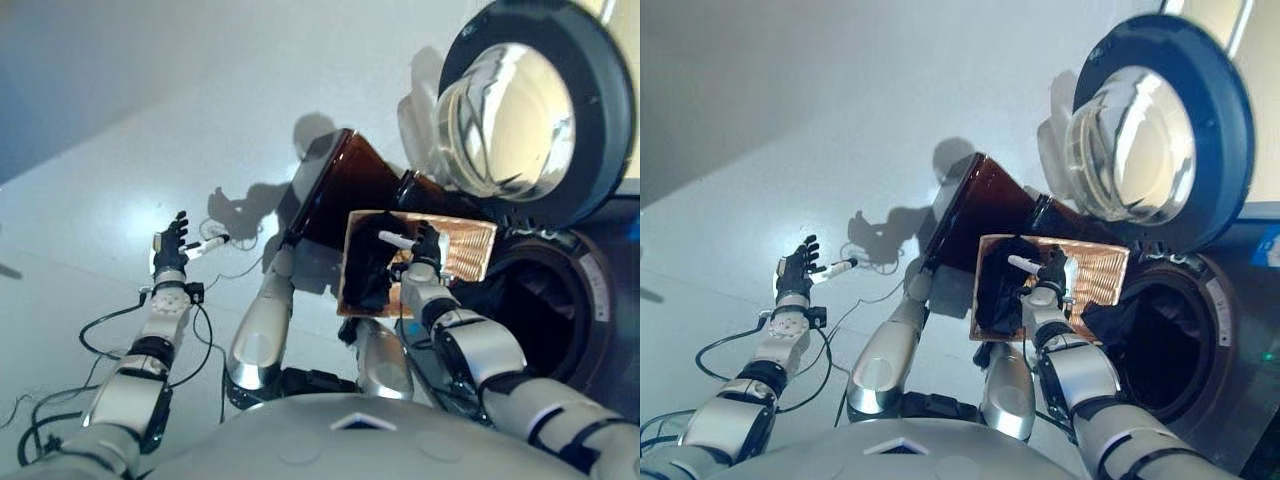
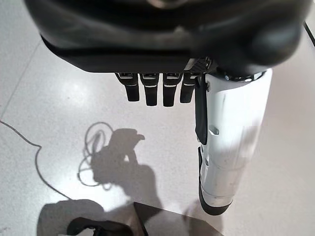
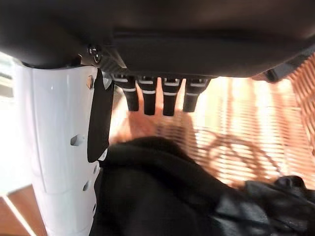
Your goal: Pick up the clothes and place them into the washing machine
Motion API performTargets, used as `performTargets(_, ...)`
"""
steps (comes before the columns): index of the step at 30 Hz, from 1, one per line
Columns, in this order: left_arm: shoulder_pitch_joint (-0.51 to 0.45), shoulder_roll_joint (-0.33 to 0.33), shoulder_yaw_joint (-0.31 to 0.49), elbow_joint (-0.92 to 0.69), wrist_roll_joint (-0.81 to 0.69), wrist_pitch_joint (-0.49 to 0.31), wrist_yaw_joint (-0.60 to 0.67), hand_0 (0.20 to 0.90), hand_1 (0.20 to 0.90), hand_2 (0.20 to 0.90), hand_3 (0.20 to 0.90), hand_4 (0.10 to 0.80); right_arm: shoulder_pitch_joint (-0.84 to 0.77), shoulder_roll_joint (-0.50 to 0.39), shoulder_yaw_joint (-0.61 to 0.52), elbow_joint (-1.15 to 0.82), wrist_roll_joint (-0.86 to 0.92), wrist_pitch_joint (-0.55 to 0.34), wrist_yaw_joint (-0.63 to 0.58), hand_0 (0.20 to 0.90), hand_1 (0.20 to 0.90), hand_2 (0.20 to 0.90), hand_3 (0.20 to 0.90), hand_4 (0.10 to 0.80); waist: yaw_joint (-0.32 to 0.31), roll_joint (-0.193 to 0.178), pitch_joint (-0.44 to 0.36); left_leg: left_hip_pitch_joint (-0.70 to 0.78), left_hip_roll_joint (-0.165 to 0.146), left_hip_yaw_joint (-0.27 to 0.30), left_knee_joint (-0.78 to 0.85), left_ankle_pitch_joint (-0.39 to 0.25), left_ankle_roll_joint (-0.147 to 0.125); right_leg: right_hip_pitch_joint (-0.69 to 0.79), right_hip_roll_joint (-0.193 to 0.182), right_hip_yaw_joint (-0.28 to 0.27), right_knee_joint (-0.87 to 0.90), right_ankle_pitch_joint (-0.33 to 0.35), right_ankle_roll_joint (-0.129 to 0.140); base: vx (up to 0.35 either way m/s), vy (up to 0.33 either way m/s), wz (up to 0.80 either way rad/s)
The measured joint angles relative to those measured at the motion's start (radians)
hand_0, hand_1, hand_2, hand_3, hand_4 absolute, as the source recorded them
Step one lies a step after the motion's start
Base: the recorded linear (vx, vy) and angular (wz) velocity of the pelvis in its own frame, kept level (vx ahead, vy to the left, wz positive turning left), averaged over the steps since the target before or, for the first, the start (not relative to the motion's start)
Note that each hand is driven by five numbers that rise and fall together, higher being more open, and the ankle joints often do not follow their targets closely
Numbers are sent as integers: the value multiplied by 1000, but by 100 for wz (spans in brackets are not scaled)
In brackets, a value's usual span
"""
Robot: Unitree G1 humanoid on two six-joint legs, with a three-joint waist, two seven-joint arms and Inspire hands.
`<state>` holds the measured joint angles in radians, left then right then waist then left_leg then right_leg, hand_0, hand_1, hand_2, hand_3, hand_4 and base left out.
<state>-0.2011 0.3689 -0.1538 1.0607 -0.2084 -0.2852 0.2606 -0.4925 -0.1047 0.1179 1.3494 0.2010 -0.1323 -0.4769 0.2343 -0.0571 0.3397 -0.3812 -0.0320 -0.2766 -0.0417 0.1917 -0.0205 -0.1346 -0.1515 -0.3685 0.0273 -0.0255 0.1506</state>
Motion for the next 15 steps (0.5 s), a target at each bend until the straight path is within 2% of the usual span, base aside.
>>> performTargets(3,30,1,0,2,0,0,-4,900,900,900,900,800,32,18,9,2,-10,-1,0,900,900,900,900,800,-1,-35,-66,7,-1,8,-2,-4,5,9,2,0,-14,-1,-1,-22,15,-7)
performTargets(8,45,1,1,21,7,8,-21,900,900,900,900,800,35,19,8,5,-19,0,-1,900,900,900,900,800,-3,-38,-72,6,1,25,1,-3,5,8,0,3,-14,-5,-7,2,7,-1)
performTargets(15,88,-4,29,62,33,29,-22,900,900,900,900,800,69,32,-1,0,-45,1,4,900,900,900,900,800,-20,-41,-99,36,-2,51,1,-14,21,26,-12,38,-16,5,7,85,16,-7)
